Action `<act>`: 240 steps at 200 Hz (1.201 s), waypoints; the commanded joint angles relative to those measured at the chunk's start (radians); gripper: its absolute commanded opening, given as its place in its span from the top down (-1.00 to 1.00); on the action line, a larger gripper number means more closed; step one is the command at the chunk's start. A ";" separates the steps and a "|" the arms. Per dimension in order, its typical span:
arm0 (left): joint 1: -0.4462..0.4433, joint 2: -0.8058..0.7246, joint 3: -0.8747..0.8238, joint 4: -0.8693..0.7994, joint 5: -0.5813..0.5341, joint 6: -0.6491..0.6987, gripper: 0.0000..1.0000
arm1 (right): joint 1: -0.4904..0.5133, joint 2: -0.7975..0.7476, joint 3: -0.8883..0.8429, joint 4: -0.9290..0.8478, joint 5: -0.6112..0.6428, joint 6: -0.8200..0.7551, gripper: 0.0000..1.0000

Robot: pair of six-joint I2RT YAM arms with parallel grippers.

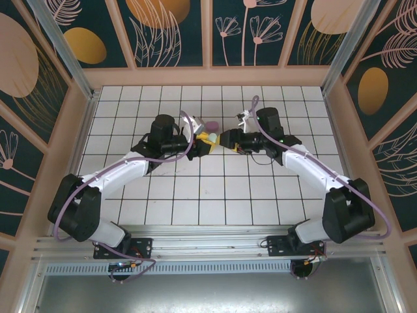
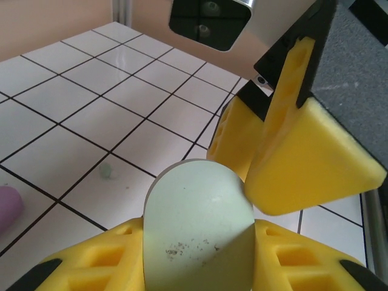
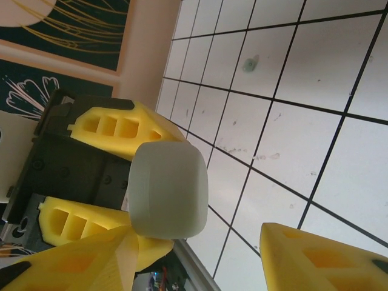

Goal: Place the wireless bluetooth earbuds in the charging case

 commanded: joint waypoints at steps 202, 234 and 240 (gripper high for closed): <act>-0.001 -0.201 -0.041 0.149 -0.102 -0.046 -0.32 | -0.012 -0.045 0.007 0.268 -0.088 0.325 0.69; -0.002 -0.267 -0.200 0.457 -0.039 -0.076 -0.32 | -0.017 -0.082 0.004 0.348 -0.094 0.428 0.69; -0.003 -0.266 -0.223 0.511 -0.031 -0.089 -0.32 | -0.016 -0.087 0.003 0.364 -0.093 0.447 0.69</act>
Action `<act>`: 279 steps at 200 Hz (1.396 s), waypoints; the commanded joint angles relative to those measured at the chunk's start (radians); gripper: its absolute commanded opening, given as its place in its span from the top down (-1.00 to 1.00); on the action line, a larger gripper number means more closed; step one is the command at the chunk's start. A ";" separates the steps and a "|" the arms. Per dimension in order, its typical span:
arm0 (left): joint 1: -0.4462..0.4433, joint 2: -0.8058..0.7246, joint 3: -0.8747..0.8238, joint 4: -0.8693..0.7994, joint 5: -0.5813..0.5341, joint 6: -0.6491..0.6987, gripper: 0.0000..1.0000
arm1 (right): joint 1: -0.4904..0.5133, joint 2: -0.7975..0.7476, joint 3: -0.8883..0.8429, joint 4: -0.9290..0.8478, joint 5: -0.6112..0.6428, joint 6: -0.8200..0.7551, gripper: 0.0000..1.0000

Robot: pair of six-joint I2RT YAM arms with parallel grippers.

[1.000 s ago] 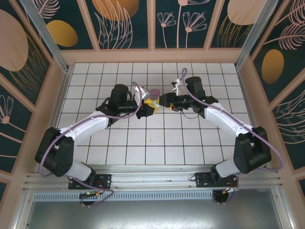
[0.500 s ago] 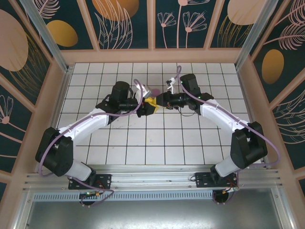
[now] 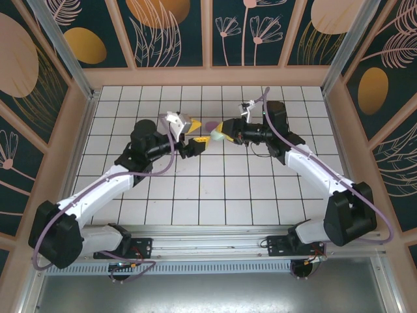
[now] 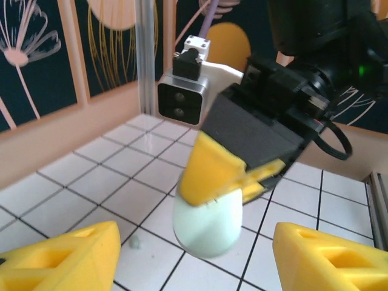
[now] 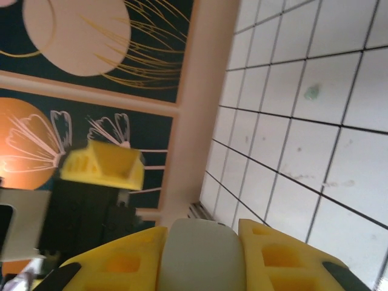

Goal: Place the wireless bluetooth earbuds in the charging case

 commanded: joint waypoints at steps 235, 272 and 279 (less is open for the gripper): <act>-0.008 0.226 -0.035 0.659 0.077 -0.306 -0.01 | 0.079 -0.064 -0.046 0.342 0.063 0.327 0.68; -0.011 0.241 -0.018 0.652 0.080 -0.306 -0.01 | 0.080 -0.067 -0.048 0.337 0.065 0.324 0.68; -0.012 0.243 -0.017 0.645 0.082 -0.304 -0.01 | 0.079 -0.067 -0.048 0.339 0.065 0.326 0.68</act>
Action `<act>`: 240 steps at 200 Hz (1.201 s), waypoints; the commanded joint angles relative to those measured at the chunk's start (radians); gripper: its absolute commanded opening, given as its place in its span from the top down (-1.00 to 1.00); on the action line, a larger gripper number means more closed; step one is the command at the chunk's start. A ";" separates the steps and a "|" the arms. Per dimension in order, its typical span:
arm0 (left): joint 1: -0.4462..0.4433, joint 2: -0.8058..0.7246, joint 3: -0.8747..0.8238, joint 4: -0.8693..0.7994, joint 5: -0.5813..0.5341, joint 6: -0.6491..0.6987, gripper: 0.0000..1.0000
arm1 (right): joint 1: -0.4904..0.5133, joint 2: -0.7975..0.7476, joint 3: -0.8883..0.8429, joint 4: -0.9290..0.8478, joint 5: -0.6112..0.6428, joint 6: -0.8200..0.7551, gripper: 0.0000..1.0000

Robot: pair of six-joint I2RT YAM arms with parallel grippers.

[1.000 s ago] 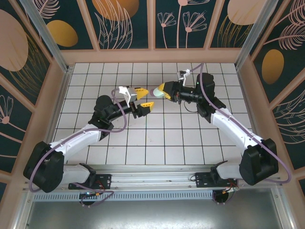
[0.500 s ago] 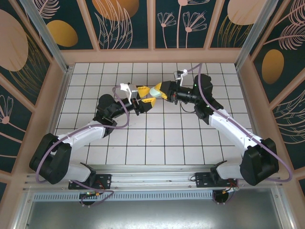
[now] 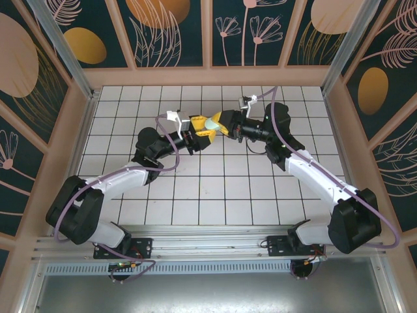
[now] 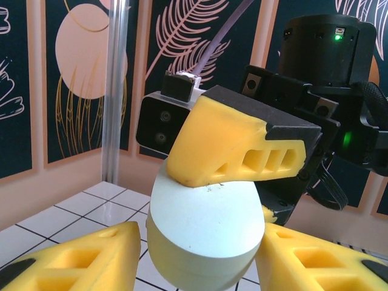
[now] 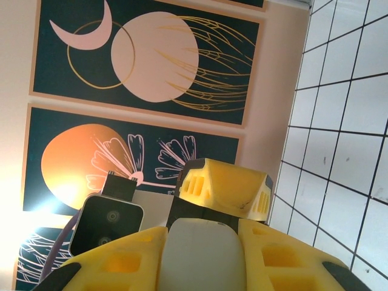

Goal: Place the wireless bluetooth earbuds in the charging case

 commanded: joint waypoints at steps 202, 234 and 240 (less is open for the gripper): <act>-0.015 0.020 0.044 -0.025 0.004 0.018 -0.02 | 0.016 -0.017 -0.002 0.061 -0.002 0.020 0.68; -0.014 0.020 0.047 -0.029 0.004 0.024 -0.02 | 0.016 -0.018 -0.001 0.059 -0.004 0.019 0.68; -0.013 0.020 0.047 -0.029 0.004 0.023 0.00 | 0.016 -0.017 -0.002 0.059 -0.003 0.017 0.68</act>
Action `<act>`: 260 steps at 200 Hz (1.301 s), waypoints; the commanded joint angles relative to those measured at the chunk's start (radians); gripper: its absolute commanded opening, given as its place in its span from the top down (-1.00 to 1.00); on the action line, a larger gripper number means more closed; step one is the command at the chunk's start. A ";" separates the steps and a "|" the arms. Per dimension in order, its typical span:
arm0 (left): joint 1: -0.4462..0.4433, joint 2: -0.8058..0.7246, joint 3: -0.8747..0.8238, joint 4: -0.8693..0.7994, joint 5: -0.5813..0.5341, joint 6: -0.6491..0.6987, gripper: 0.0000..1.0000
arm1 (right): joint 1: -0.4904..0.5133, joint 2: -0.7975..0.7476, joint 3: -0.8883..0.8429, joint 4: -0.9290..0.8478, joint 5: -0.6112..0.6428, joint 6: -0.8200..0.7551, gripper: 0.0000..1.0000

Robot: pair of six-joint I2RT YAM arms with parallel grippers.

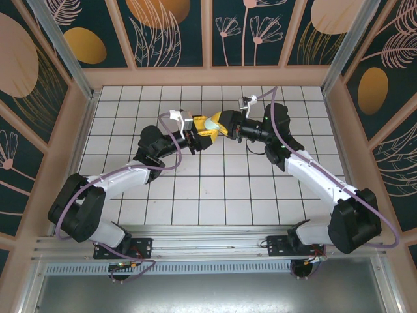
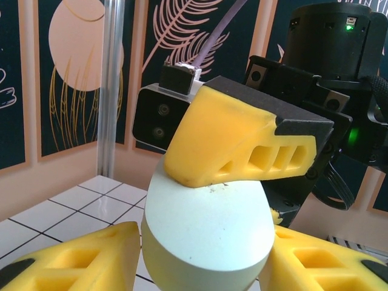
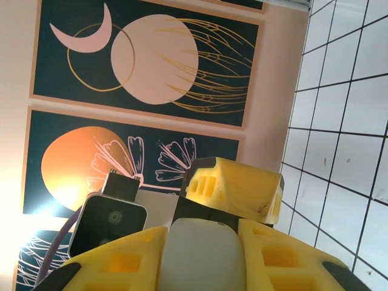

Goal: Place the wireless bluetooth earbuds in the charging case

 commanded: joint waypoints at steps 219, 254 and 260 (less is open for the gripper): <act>-0.004 -0.147 0.072 -0.391 0.074 0.185 0.47 | -0.070 -0.233 0.068 -0.327 0.034 -0.545 -0.30; -0.005 -0.166 0.085 -0.458 0.125 0.199 0.48 | -0.064 -0.275 0.116 -0.509 0.006 -0.880 -0.33; -0.005 -0.169 0.086 -0.464 0.132 0.202 0.48 | -0.063 -0.282 0.111 -0.527 -0.002 -0.935 -0.34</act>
